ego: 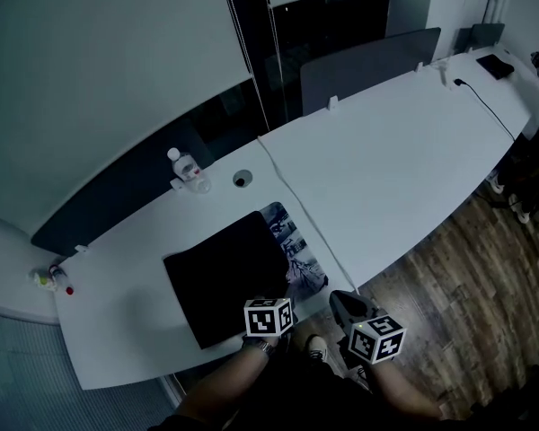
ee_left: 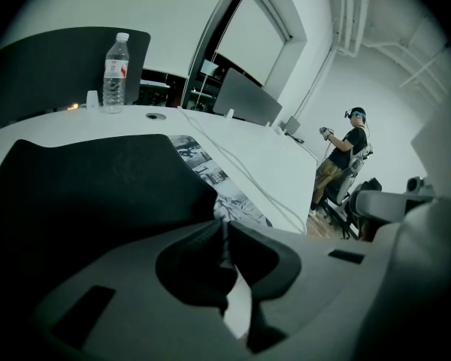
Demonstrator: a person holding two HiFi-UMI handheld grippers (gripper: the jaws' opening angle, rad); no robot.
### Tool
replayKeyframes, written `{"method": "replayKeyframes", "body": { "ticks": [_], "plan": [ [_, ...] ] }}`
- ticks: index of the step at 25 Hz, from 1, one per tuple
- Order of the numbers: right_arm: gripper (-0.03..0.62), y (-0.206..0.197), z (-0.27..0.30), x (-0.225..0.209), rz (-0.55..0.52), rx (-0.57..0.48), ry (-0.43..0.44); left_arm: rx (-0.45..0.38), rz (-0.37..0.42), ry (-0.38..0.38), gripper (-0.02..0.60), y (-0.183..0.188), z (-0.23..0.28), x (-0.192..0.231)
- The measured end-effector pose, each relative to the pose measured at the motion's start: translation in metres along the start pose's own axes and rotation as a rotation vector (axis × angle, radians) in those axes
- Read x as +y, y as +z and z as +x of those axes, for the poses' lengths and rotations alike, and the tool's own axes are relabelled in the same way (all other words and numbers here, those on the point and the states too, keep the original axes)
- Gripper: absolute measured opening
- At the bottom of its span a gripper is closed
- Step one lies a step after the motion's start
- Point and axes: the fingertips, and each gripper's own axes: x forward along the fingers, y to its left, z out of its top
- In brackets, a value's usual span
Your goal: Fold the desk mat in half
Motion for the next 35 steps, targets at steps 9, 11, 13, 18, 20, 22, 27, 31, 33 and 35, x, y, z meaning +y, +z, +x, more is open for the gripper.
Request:
{"method": "replayKeyframes", "body": {
  "ticks": [9,11,13,18,20,22,27,31,33,35],
  "plan": [
    [0.023,0.002,-0.010,-0.022,0.034,-0.021,-0.056,0.020,0.043,-0.036,0.037,0.006,0.014,-0.021],
    [0.023,0.002,-0.011,-0.024,0.043,-0.024,-0.061,0.025,0.044,-0.040,0.037,0.005,0.017,-0.023],
    [0.023,0.001,-0.012,-0.025,0.062,-0.031,-0.061,0.029,0.047,-0.043,0.037,0.005,0.021,-0.024],
    [0.023,0.000,-0.018,-0.030,0.062,-0.035,-0.083,0.045,0.063,-0.058,0.037,0.005,0.026,-0.030],
    [0.023,-0.001,-0.018,-0.031,0.086,-0.040,-0.086,0.049,0.069,-0.068,0.037,0.007,0.030,-0.033],
    [0.023,-0.001,-0.018,-0.034,0.091,-0.040,-0.095,0.055,0.077,-0.075,0.037,0.007,0.033,-0.035],
    [0.023,-0.001,-0.021,-0.040,0.113,-0.048,-0.113,0.072,0.091,-0.091,0.037,0.007,0.040,-0.041],
    [0.023,-0.001,-0.021,-0.045,0.125,-0.056,-0.126,0.086,0.101,-0.099,0.037,0.007,0.045,-0.044],
    [0.023,-0.002,-0.021,-0.046,0.134,-0.059,-0.133,0.092,0.104,-0.104,0.037,0.008,0.047,-0.045],
    [0.023,-0.002,-0.022,-0.047,0.142,-0.058,-0.137,0.096,0.107,-0.110,0.037,0.009,0.049,-0.047]
  ]
}}
